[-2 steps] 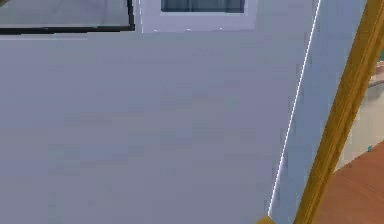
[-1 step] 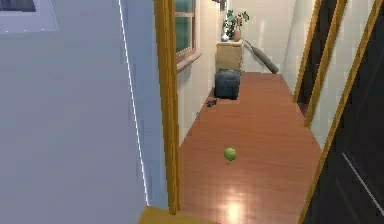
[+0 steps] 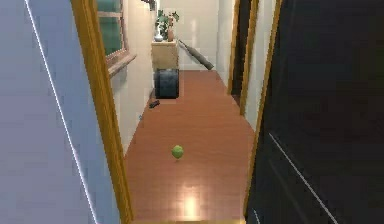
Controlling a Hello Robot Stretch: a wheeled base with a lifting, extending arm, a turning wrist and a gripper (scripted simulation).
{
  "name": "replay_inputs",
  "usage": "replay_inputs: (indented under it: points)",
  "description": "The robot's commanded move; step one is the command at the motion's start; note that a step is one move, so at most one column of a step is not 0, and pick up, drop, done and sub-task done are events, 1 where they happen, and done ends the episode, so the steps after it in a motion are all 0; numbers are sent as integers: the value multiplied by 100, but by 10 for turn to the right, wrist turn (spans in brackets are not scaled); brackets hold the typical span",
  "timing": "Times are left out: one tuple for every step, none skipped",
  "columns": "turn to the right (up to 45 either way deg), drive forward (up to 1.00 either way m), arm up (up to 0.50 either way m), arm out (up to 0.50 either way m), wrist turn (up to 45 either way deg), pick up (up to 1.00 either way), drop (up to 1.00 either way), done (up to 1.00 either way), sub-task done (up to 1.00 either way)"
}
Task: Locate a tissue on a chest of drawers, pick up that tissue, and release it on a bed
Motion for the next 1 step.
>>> replay_inputs:
  points:
    - [0, 100, 0, 0, 0, 0, 0, 0, 0]
